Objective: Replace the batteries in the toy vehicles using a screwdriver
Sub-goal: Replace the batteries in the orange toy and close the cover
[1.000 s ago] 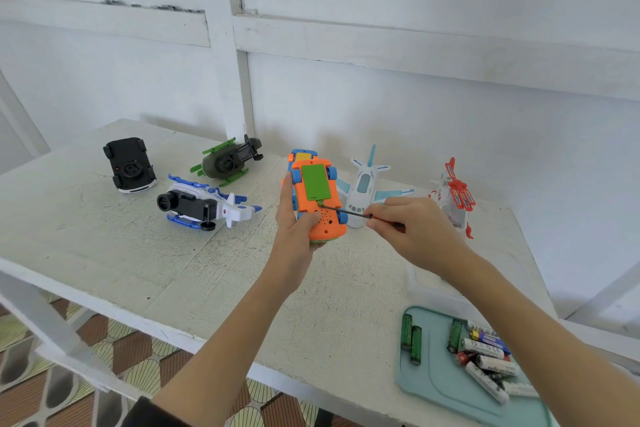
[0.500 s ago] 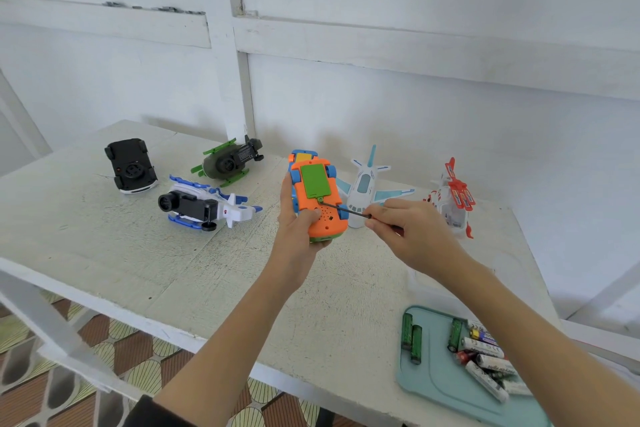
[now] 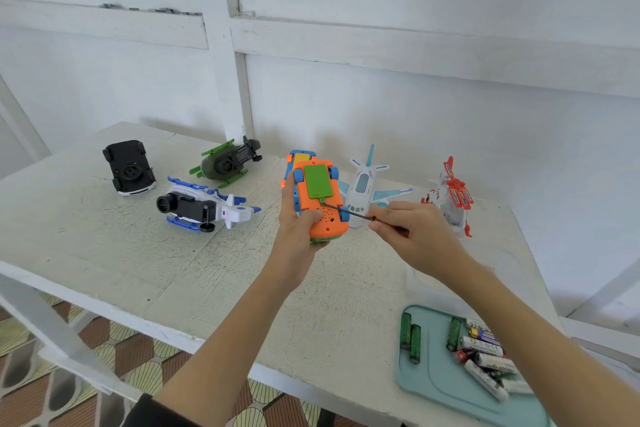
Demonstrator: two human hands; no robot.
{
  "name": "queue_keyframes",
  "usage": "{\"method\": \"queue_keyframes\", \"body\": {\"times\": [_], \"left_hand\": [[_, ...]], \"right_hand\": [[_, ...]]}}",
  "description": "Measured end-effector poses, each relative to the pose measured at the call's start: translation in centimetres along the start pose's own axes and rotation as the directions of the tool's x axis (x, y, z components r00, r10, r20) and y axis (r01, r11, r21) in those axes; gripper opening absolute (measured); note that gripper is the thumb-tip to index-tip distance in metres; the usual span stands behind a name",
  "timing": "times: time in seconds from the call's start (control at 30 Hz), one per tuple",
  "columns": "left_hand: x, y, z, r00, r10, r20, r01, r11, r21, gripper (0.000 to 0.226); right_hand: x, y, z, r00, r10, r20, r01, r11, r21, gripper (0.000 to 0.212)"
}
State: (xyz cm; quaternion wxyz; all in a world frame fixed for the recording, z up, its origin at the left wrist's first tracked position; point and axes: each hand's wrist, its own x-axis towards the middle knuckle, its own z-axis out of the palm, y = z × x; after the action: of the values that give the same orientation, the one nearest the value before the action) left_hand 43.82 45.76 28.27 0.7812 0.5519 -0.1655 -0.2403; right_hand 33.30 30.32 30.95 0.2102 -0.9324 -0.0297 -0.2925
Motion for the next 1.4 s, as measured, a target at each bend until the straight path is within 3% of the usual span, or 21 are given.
{"method": "queue_keyframes", "body": {"times": [0.73, 1.27, 1.4], "left_hand": [[-0.1, 0.0, 0.4, 0.999, -0.042, 0.014, 0.042, 0.998, -0.037, 0.072], [0.2, -0.4, 0.3, 0.989, -0.149, -0.004, 0.149, 0.988, -0.043, 0.070], [0.1, -0.4, 0.2, 0.977, -0.209, 0.034, 0.209, 0.978, 0.016, 0.070]], "right_hand": [[-0.1, 0.0, -0.7, 0.999, 0.045, 0.015, -0.045, 0.999, 0.028, 0.028], [0.0, 0.1, -1.4, 0.991, 0.106, 0.079, -0.099, 0.991, -0.095, 0.015], [0.0, 0.4, -0.7, 0.965, 0.196, 0.177, -0.173, 0.976, -0.135, 0.032]]}}
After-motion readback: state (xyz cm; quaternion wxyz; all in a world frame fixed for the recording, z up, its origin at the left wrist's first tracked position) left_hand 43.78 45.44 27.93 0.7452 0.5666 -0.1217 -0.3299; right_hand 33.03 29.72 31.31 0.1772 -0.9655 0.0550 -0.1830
